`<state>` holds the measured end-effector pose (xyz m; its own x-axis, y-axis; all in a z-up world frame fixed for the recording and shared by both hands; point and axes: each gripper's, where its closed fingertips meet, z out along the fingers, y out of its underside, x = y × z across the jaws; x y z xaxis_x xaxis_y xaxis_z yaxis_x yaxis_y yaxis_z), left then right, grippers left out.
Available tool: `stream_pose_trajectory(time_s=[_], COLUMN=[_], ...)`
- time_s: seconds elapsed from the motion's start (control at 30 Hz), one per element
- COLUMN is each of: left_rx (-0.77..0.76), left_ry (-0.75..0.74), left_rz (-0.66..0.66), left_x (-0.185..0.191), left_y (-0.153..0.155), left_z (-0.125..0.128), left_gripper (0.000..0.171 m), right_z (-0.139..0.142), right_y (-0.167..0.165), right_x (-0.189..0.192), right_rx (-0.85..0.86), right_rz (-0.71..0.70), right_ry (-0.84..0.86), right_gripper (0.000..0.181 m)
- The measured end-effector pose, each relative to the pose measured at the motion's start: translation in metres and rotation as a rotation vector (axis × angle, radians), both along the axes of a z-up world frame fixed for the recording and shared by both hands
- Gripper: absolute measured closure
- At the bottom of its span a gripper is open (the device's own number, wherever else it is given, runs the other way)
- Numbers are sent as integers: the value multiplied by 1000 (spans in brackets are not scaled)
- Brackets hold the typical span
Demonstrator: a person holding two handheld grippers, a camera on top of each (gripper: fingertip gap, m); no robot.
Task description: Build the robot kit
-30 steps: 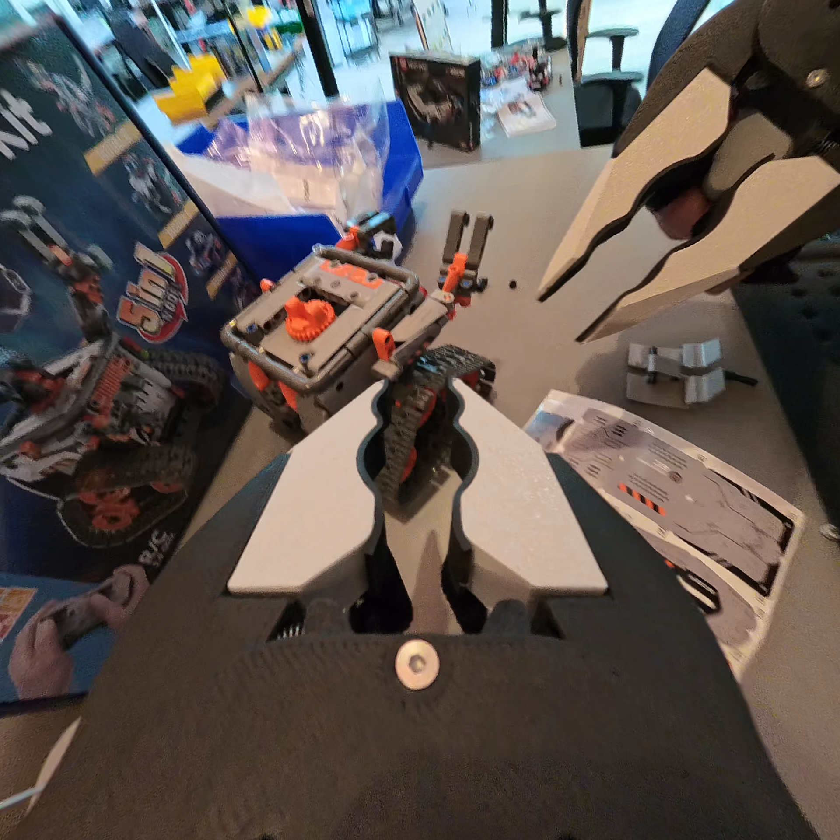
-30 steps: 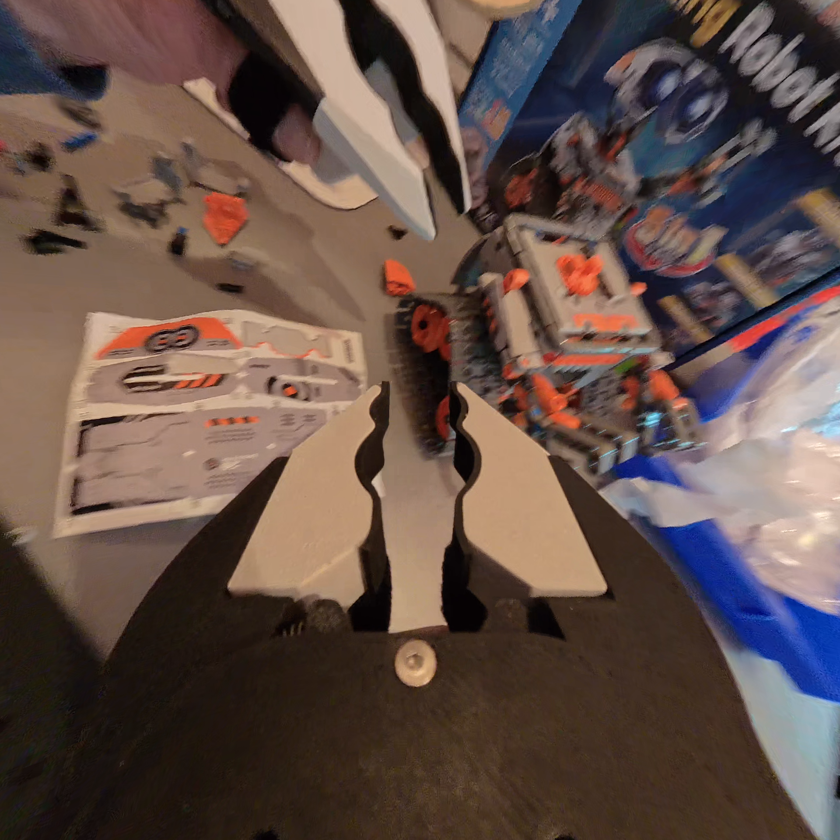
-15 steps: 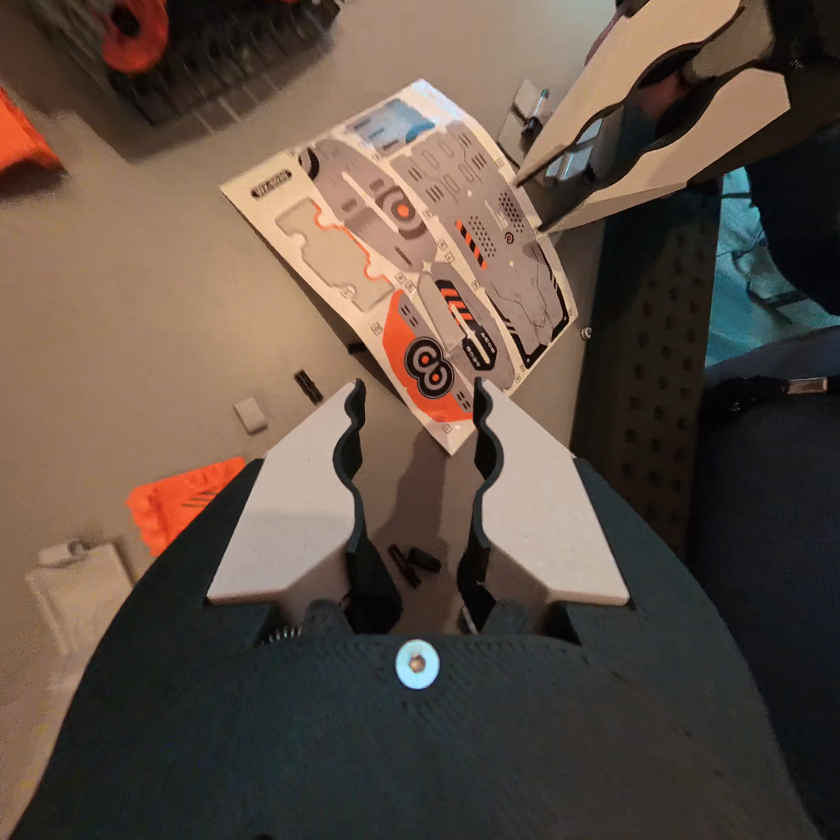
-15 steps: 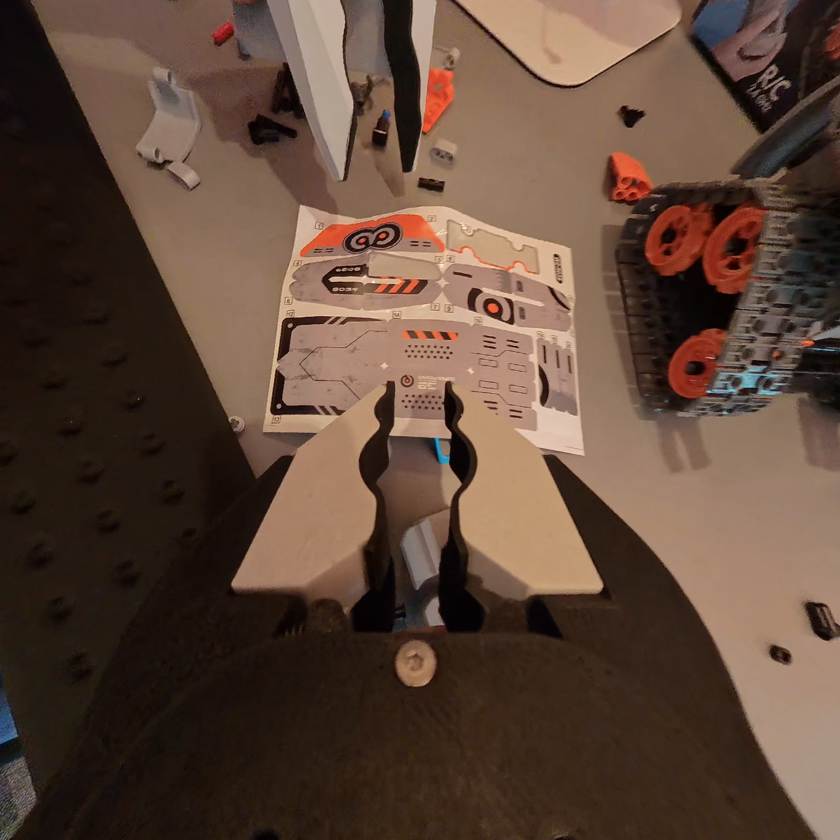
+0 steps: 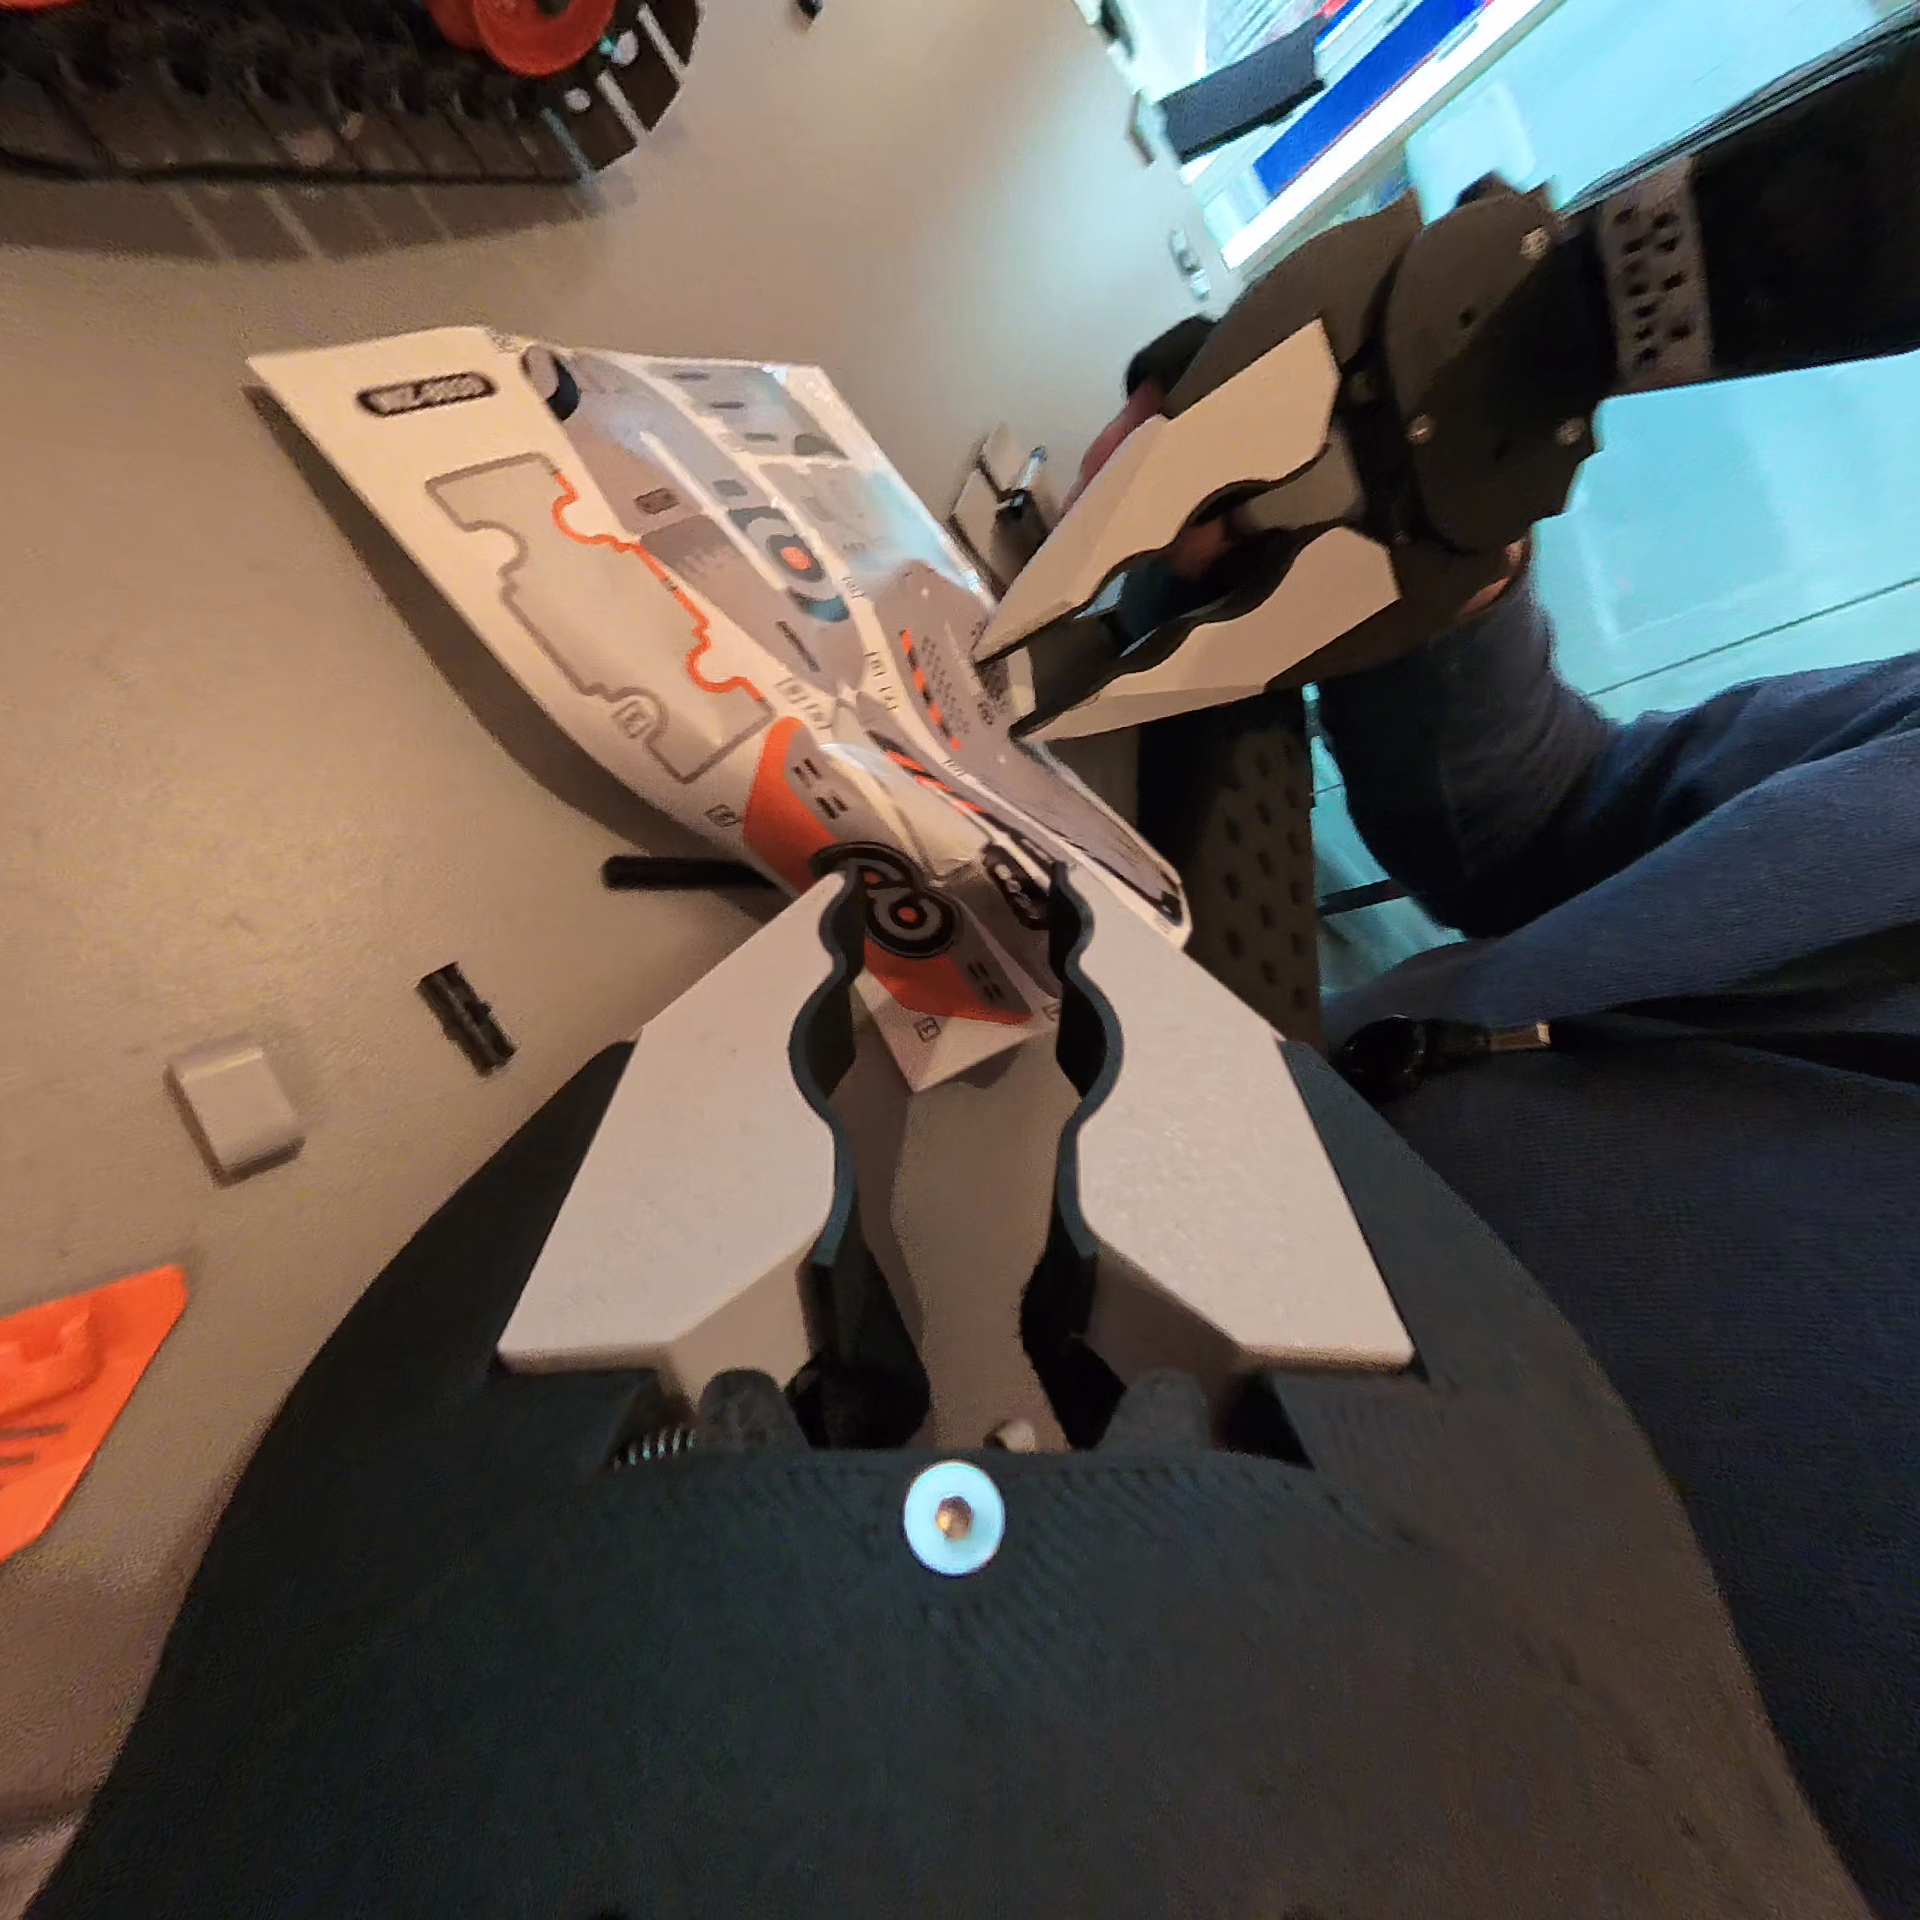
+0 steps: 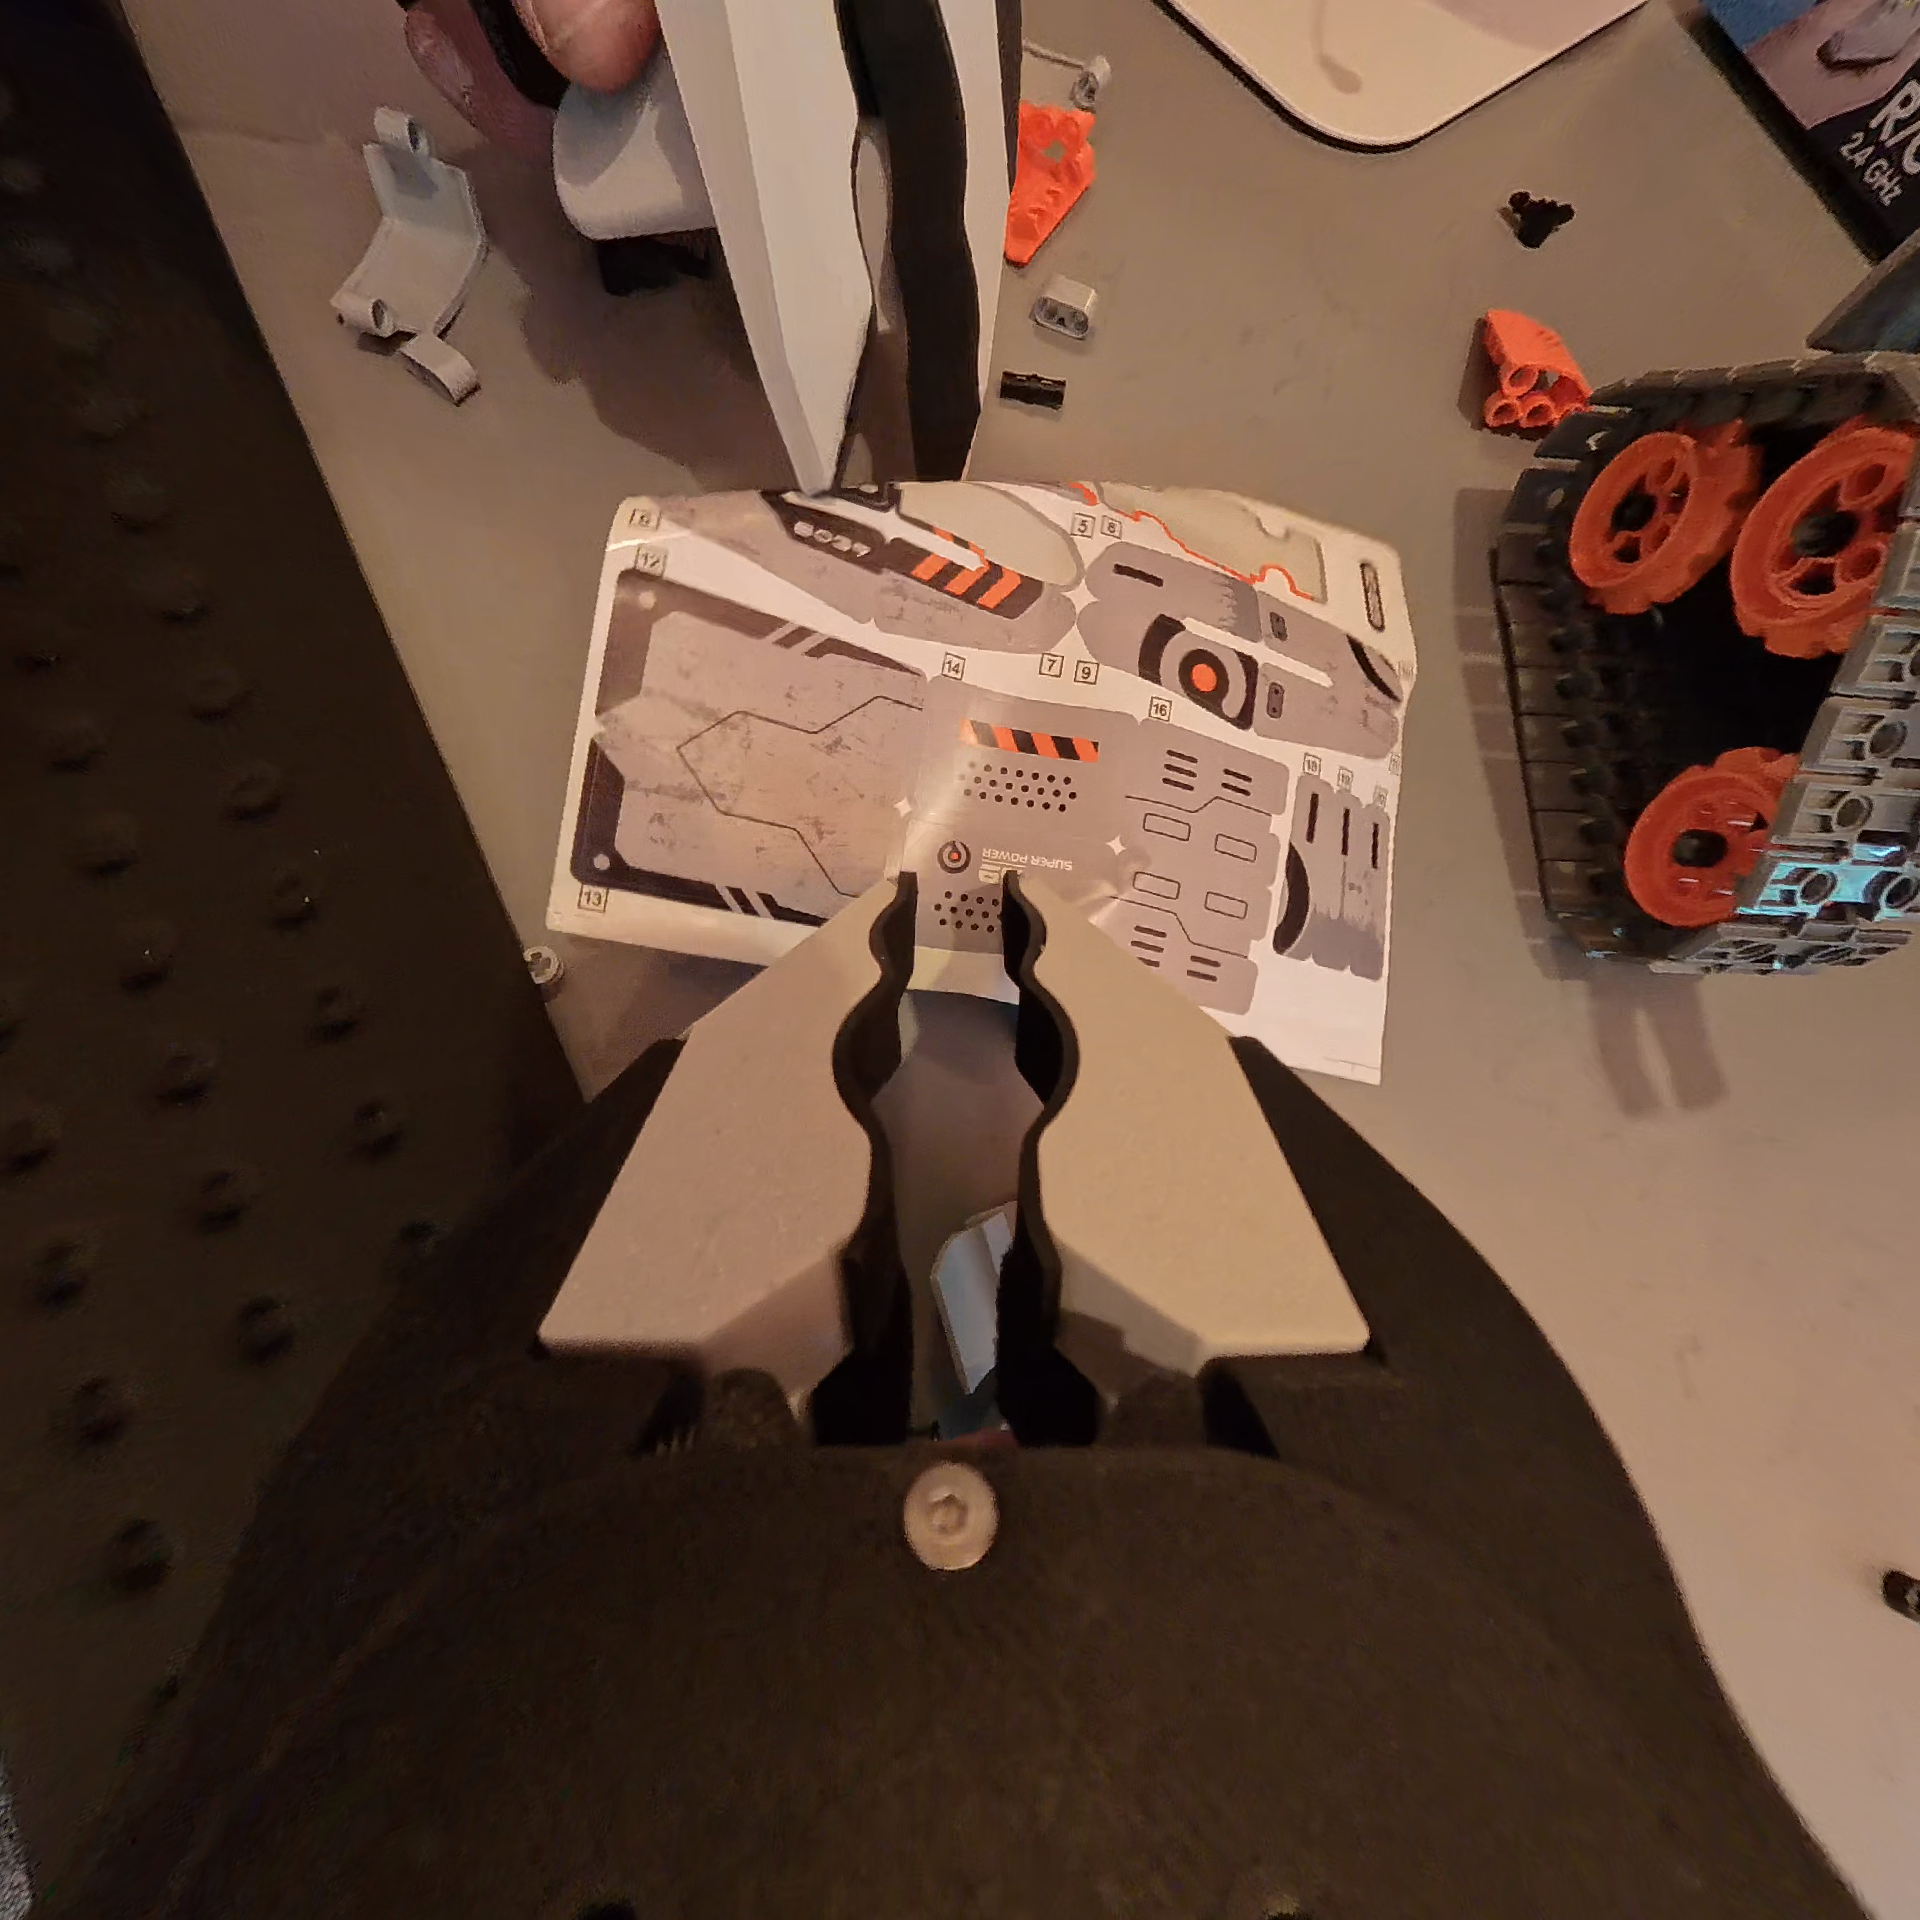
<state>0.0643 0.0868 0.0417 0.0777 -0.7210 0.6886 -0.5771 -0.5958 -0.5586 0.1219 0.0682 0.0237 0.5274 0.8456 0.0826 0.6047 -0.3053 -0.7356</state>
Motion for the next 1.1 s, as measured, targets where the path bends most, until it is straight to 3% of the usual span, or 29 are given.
stream_pose_trajectory(time_s=[0.23, 0.33, 0.57, 0.83, 1.1], left_rx=[-93, -62, -8, 206, 145], left_ry=[-100, -88, -24, 70, 109], left_rz=[-17, -10, 17, 108, 92], left_x=[5, -1, -16, -16, -4], left_y=[-8, -10, -18, 16, 24], left_z=[13, 13, 8, 0, -14], left_gripper=[128, 117, 117, 112, 112], right_z=[0, 0, -1, -1, -1], right_y=[2, 3, 3, 3, 3], right_x=[1, 2, 1, 1, -1], right_rx=[4, 6, 10, 20, 46], right_rz=[-4, -4, 7, 12, 18], right_ry=[27, 31, 27, 24, 31], right_gripper=[170, 172, 171, 171, 170])
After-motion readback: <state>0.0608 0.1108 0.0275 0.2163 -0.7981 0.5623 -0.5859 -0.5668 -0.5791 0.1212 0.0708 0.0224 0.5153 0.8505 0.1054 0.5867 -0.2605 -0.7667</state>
